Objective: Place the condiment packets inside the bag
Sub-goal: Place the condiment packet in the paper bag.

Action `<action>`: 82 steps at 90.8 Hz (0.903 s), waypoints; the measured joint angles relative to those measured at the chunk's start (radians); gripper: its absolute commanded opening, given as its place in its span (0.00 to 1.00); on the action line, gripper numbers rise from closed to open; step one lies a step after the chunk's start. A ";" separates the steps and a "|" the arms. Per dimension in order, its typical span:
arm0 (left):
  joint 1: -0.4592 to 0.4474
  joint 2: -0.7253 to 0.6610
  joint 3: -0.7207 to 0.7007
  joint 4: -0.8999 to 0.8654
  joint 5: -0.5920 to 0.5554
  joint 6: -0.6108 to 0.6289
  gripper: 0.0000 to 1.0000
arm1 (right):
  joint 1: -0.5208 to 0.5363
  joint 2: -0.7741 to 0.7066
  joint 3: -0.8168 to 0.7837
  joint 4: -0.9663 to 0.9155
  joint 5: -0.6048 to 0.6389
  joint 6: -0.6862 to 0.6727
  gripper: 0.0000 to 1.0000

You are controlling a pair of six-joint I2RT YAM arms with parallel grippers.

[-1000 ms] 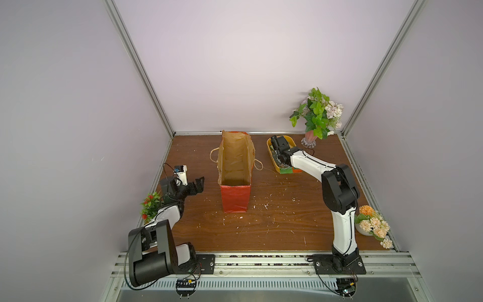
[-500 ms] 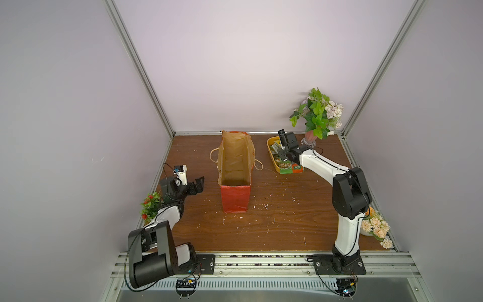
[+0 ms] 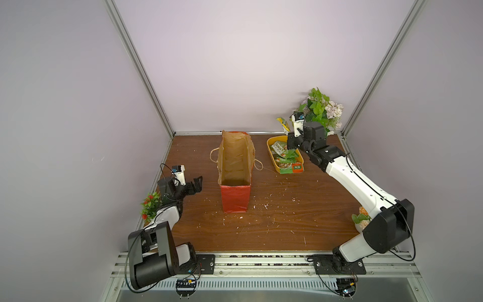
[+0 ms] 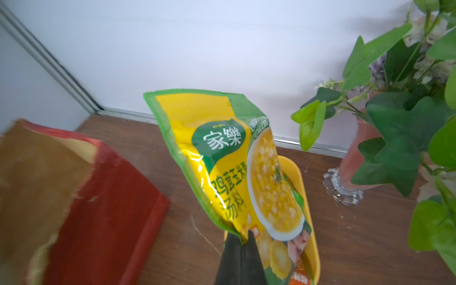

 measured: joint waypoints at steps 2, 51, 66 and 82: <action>0.002 0.000 0.000 0.000 0.000 -0.001 1.00 | 0.004 -0.011 0.000 0.003 -0.011 0.009 0.00; 0.006 0.002 0.000 0.001 -0.002 -0.007 1.00 | 0.302 -0.081 -0.036 0.221 -0.207 0.294 0.00; 0.006 -0.001 -0.001 0.002 -0.002 -0.007 1.00 | 0.332 0.002 -0.038 0.281 -0.261 0.367 0.00; 0.006 -0.002 -0.002 0.002 -0.002 -0.007 1.00 | 0.349 0.085 -0.038 0.290 -0.283 0.404 0.00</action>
